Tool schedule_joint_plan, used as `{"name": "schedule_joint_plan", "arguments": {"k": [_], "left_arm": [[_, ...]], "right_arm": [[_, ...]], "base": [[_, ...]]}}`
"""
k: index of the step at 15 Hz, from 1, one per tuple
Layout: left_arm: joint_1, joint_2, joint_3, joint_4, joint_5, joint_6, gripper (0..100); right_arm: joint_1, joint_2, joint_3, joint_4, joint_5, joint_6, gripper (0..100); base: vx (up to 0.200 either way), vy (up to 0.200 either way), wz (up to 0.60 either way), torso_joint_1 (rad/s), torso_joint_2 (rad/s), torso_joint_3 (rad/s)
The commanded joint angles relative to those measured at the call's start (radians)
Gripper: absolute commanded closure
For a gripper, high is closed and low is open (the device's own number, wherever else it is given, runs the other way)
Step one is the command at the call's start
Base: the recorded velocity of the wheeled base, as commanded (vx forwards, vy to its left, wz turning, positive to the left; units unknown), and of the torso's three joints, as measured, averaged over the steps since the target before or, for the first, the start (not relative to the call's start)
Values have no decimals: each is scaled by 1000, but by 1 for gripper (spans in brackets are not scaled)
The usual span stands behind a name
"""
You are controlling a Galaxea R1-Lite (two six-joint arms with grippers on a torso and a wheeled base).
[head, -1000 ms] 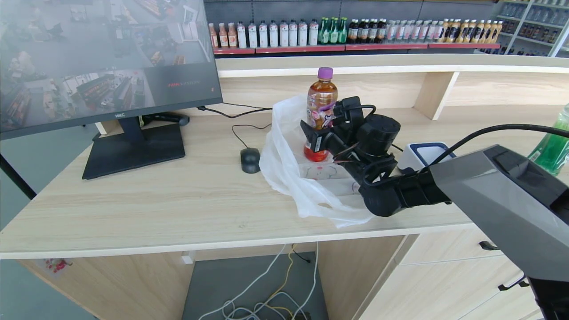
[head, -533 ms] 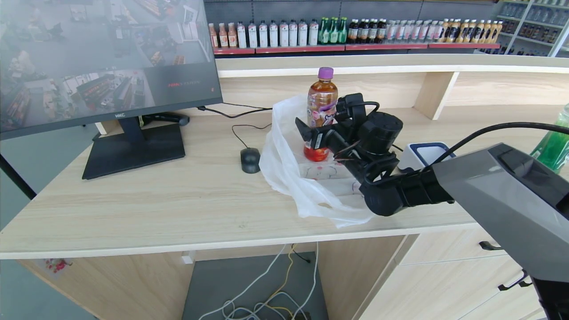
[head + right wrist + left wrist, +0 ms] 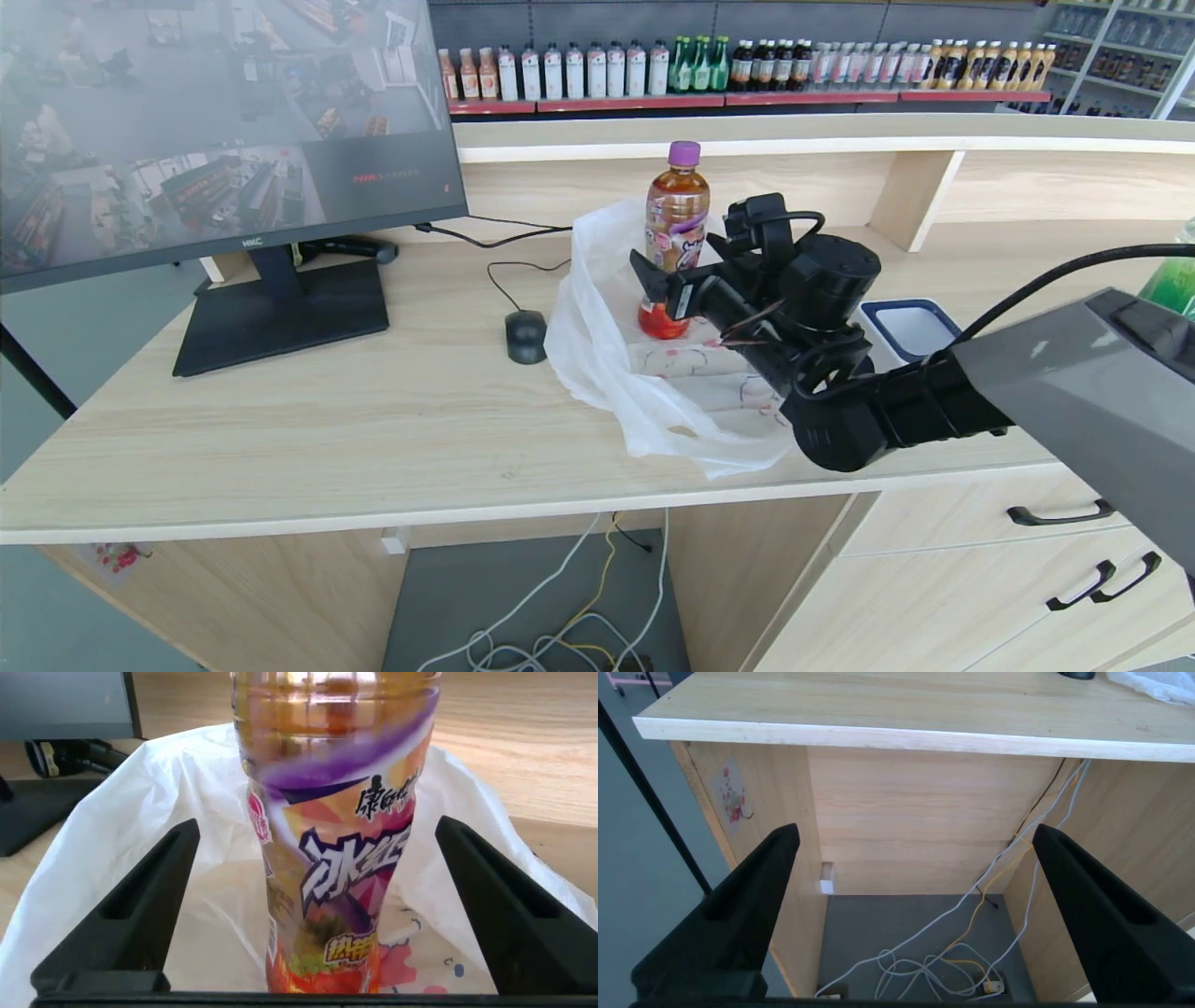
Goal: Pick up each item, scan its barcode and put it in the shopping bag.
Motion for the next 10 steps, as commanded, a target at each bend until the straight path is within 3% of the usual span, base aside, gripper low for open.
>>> {"name": "schedule_joint_plan", "arguments": {"k": [1, 10], "left_arm": [[0, 0, 0, 0, -1, 0, 0], [0, 0, 0, 0, -1, 0, 0]], "right_arm": [[9, -127, 151, -43, -3, -4, 0], [42, -562, 800, -335, -7, -36, 0]], "base": [[0, 0, 0, 0, 0, 0], [0, 0, 0, 0, 0, 0]]}}
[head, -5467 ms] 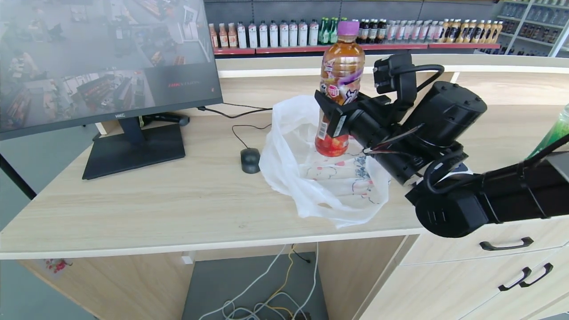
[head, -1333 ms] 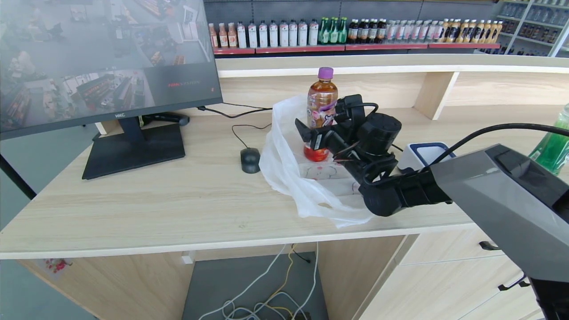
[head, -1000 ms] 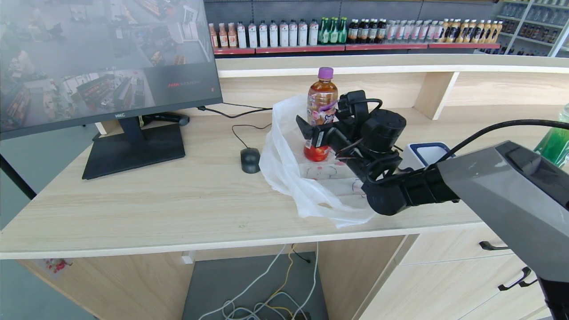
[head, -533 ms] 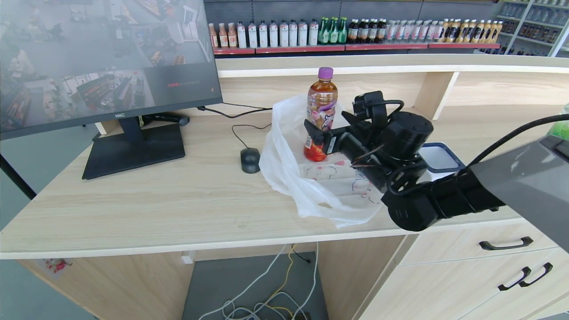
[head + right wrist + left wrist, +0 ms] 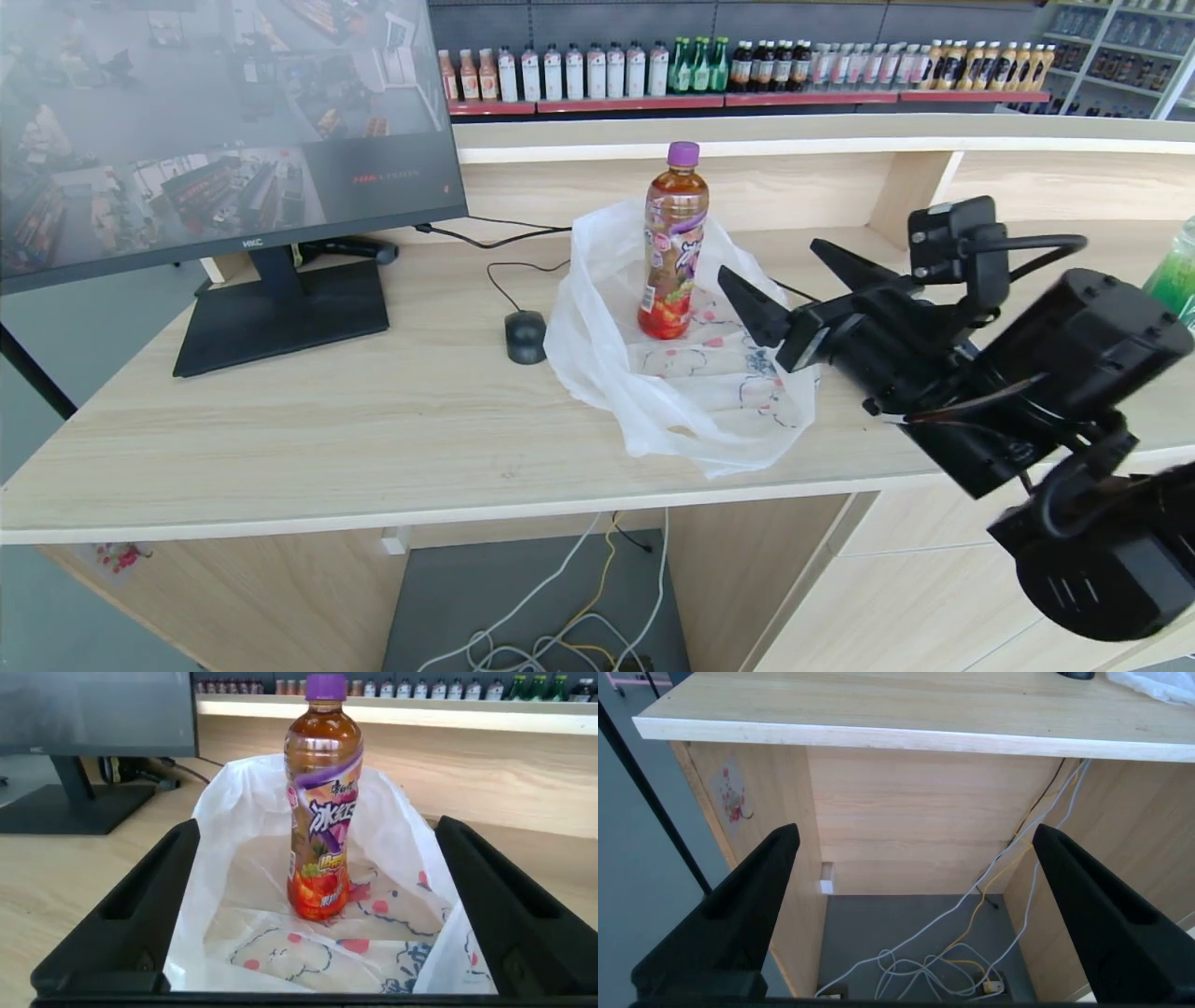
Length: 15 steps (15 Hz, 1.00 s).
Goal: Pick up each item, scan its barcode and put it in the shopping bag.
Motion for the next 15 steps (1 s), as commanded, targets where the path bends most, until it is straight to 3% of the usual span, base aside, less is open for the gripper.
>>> {"name": "schedule_joint_plan", "arguments": {"k": [1, 7, 12, 15], "left_arm": [[1, 0, 0, 0, 0, 0, 0], [1, 0, 0, 0, 2, -3, 0], [1, 0, 0, 0, 2, -3, 0], [1, 0, 0, 0, 2, -5, 0]], "right_arm": [[12, -171, 165, -62, 0, -12, 0], [17, -280, 318, -123, 0, -21, 0], [49, -294, 347, -123, 0, -33, 0], [35, -347, 410, -123, 3, -79, 0]], "base": [[0, 0, 0, 0, 0, 0], [0, 0, 0, 0, 0, 0], [0, 0, 0, 0, 0, 0], [0, -200, 0, 1, -1, 4]]}}
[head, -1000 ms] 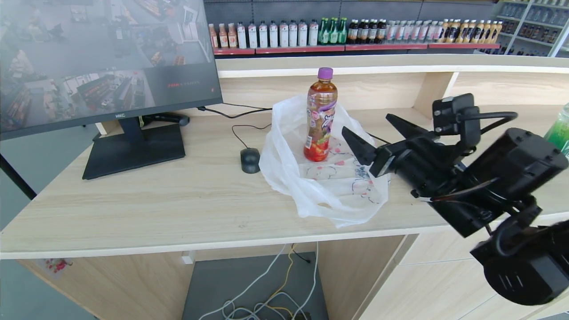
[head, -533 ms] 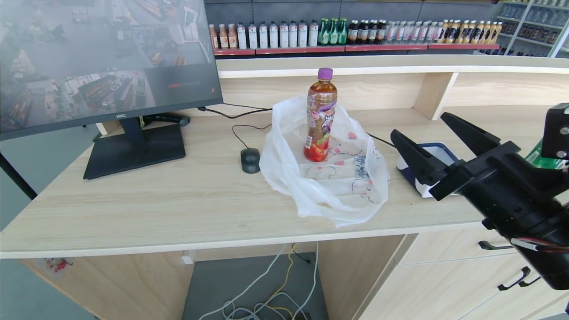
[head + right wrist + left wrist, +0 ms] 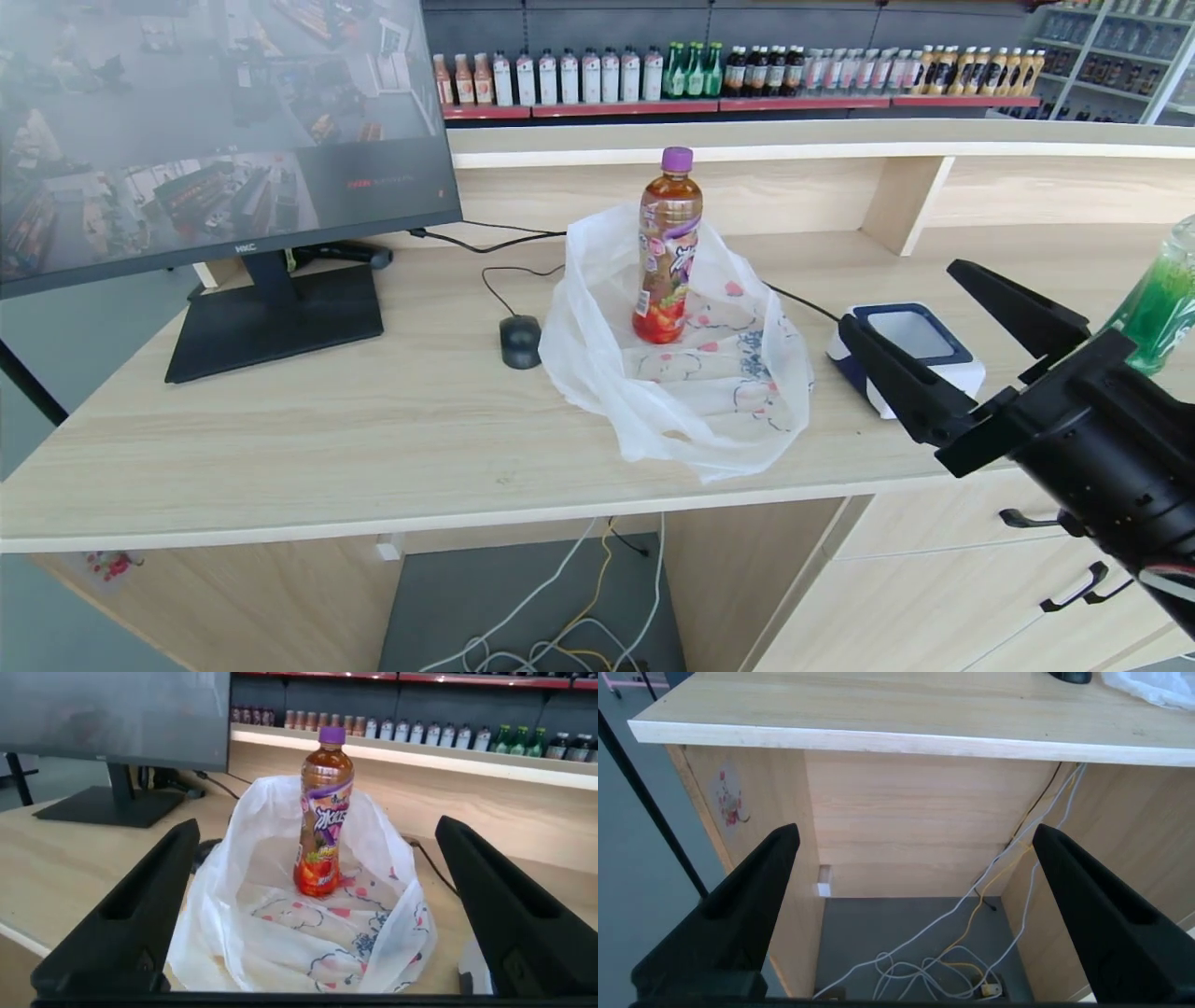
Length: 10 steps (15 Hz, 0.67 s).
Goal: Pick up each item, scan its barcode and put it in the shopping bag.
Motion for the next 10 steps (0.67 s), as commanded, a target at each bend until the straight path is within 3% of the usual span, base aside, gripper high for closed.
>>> {"name": "schedule_joint_plan", "arguments": {"k": [1, 4, 10], "left_arm": [[1, 0, 0, 0, 0, 0, 0], [1, 0, 0, 0, 0, 0, 0], [1, 0, 0, 0, 0, -1, 0]], "right_arm": [[-15, -54, 30, 2, -4, -7, 0], [-15, -120, 150, 2, -6, -32, 0], [-12, -90, 122, 2, -4, -32, 0]], "base": [[0, -200, 0, 7, 7, 7], [0, -200, 0, 6, 5, 1], [0, -200, 0, -2, 0, 2]]}}
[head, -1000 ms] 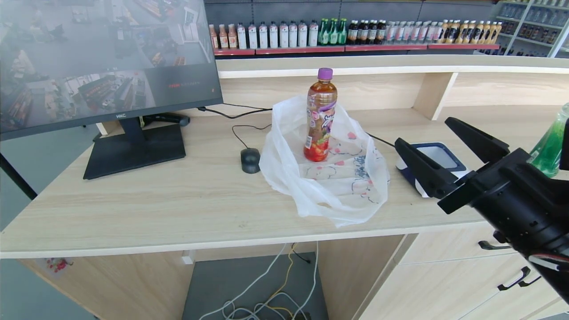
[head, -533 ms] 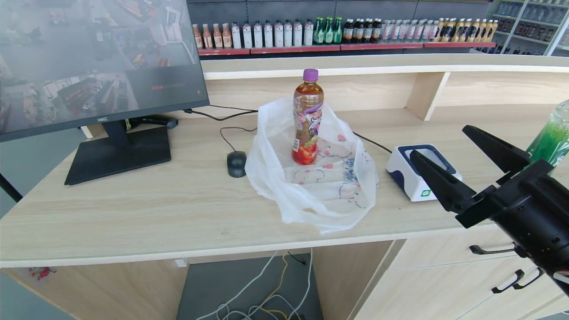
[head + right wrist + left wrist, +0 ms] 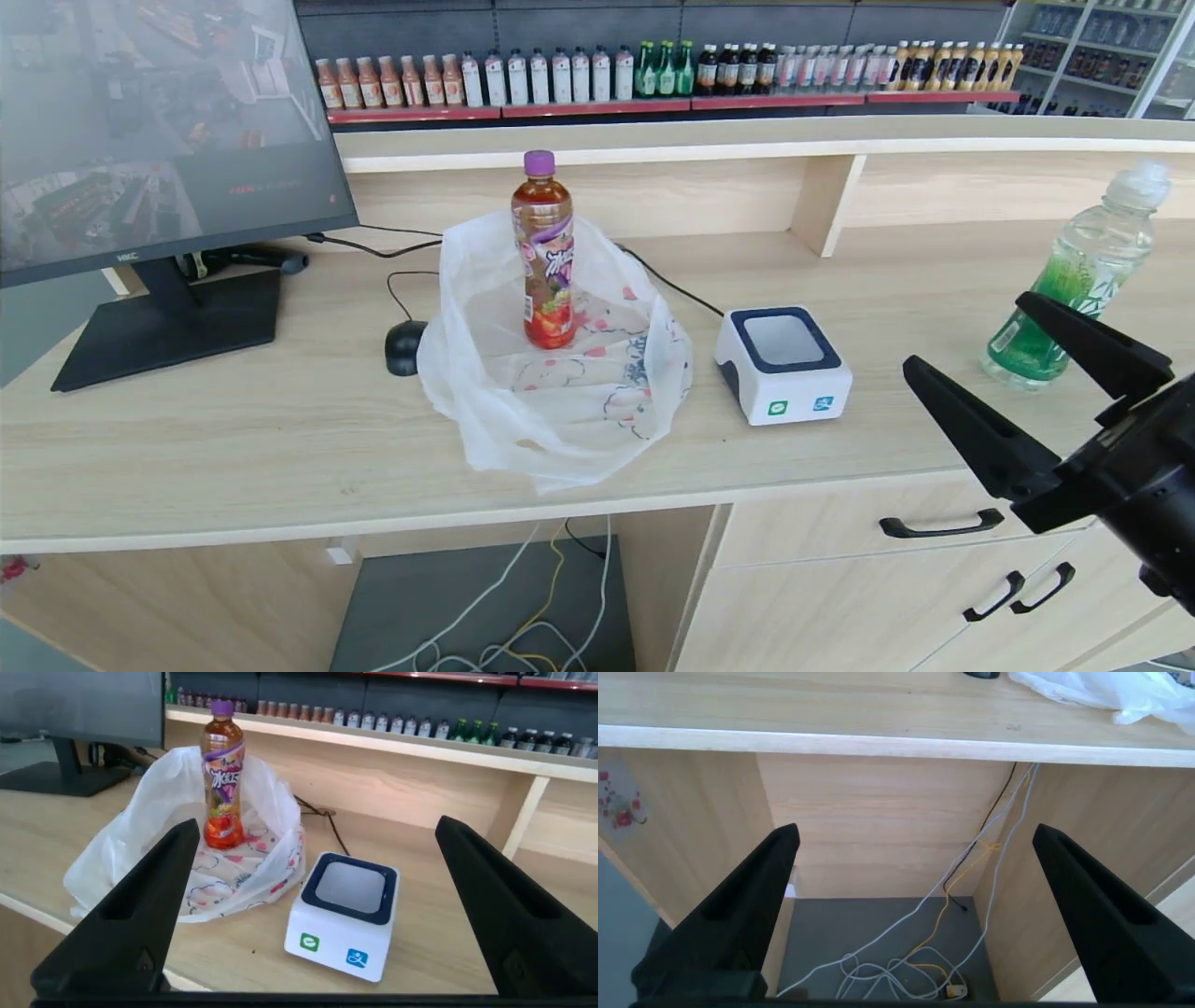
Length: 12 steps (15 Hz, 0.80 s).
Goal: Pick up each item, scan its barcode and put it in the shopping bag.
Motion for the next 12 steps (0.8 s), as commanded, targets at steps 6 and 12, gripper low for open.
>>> {"name": "schedule_joint_plan", "arguments": {"k": [6, 12], "left_arm": [[0, 0, 0, 0, 1, -2, 0], [0, 0, 0, 0, 1, -3, 0]], "right_arm": [[19, 68, -34, -1, -1, -3, 0], [-4, 82, -26, -1, -1, -1, 0]], "base": [[0, -200, 0, 2, 4, 2], [0, -200, 0, 2, 2, 1]]}}
